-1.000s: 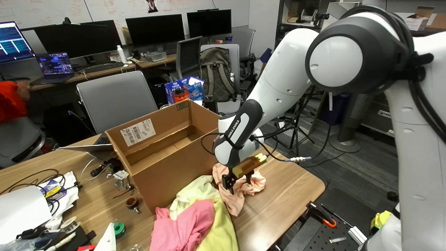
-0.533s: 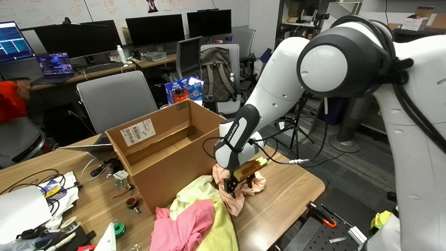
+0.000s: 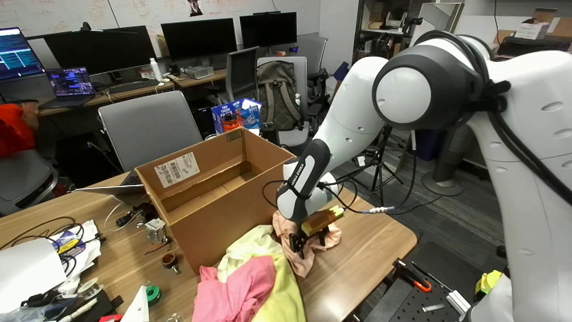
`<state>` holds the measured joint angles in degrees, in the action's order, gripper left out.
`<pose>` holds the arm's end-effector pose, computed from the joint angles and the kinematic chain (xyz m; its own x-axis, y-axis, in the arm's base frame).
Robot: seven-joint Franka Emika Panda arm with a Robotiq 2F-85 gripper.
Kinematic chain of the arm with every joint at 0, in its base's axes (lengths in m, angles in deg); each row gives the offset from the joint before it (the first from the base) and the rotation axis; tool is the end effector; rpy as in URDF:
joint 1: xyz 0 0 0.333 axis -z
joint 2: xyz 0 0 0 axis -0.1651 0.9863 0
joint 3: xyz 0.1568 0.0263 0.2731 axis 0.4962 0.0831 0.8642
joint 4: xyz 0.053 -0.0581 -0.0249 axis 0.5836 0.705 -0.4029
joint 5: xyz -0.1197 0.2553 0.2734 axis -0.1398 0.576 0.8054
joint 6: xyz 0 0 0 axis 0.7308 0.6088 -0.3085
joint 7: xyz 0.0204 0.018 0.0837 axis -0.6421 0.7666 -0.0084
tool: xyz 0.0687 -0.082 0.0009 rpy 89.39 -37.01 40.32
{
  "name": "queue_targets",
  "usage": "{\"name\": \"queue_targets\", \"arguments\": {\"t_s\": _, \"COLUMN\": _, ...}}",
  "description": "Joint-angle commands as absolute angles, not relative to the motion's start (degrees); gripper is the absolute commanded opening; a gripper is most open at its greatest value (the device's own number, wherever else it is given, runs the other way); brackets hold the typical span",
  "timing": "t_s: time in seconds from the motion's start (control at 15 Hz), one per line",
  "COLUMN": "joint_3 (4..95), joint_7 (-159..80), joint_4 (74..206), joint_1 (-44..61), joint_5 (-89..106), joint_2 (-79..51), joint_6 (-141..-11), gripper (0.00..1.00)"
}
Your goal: Pick up the clothes from the table and put them in the box
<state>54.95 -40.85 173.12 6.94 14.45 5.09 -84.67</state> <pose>0.5035 0.0393 0.0790 0.9485 -0.0718 -0.3084 -0.0765 -0.9971 -0.0033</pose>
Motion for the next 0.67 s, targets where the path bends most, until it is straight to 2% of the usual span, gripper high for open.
{"name": "queue_targets", "arguments": {"t_s": 0.0, "joint_3": 55.5, "joint_7": -39.2, "joint_4": 171.3, "joint_1": 8.2, "joint_5": 15.7, "joint_2": 6.0, "joint_6": -83.3, "gripper": 1.00}}
{"name": "queue_targets", "arguments": {"t_s": 0.27, "joint_3": 55.6, "joint_7": -38.9, "joint_4": 170.9, "joint_1": 8.8, "joint_5": 16.0, "joint_2": 5.6, "joint_6": -83.3, "gripper": 0.98}}
{"name": "queue_targets", "arguments": {"t_s": 0.33, "joint_3": 55.6, "joint_7": -38.8, "joint_4": 170.8, "joint_1": 8.9, "joint_5": 16.0, "joint_2": 5.5, "joint_6": -83.3, "gripper": 0.75}}
{"name": "queue_targets", "arguments": {"t_s": 0.47, "joint_3": 55.6, "joint_7": -38.6, "joint_4": 170.3, "joint_1": 9.2, "joint_5": 16.1, "joint_2": 5.4, "joint_6": -83.3, "gripper": 0.70}}
{"name": "queue_targets", "arguments": {"t_s": 0.6, "joint_3": 55.6, "joint_7": -38.5, "joint_4": 170.1, "joint_1": 9.4, "joint_5": 16.1, "joint_2": 5.3, "joint_6": -83.5, "gripper": 0.53}}
